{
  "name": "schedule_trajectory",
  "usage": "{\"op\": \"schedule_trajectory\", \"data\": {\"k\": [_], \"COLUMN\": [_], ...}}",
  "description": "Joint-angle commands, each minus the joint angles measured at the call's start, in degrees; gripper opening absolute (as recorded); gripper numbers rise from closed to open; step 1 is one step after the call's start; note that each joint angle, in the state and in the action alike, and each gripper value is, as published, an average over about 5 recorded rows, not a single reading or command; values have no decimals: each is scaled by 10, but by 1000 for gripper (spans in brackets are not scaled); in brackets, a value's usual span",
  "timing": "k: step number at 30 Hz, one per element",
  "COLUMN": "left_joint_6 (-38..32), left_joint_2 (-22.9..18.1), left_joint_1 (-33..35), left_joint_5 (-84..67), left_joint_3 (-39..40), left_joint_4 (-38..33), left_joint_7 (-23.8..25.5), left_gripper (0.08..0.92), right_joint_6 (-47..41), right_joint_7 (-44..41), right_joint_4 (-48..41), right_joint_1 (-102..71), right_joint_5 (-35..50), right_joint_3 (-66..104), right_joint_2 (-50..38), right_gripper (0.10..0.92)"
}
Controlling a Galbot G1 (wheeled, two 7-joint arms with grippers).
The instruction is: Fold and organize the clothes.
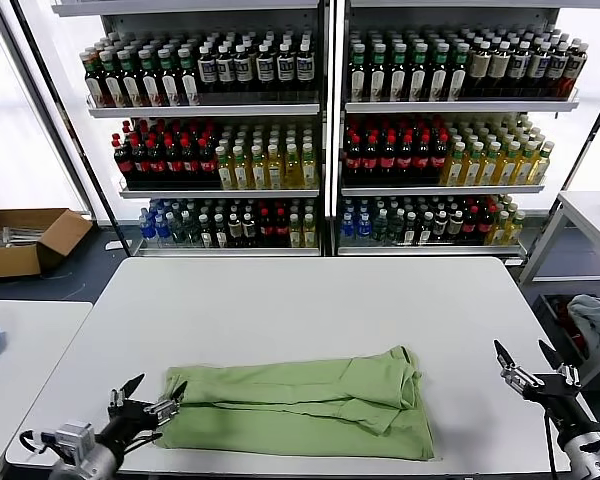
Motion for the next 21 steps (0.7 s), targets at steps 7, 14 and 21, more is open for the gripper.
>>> {"op": "schedule_trajectory", "data": {"k": [7,14,21], "left_joint_6": [12,12,2], "left_joint_2": [-79,-81,-78], "left_joint_1": [-15,-18,-8], "left_joint_5": [94,91,91], "left_joint_3": [75,74,71], "left_joint_4": [48,58,57], "left_joint_7": [-68,-60,-46], "left_gripper": [689,490,282], "right_joint_6": [27,26,23], "right_joint_7": [-2,-2,0], "right_joint_4": [-21,-14,-5], "right_joint_1": [-14,-13,-12], "right_joint_5": [41,47,56], "right_joint_3": [46,46,45], "right_joint_2": [-32,-29,-27], "right_gripper": [823,823,823]}}
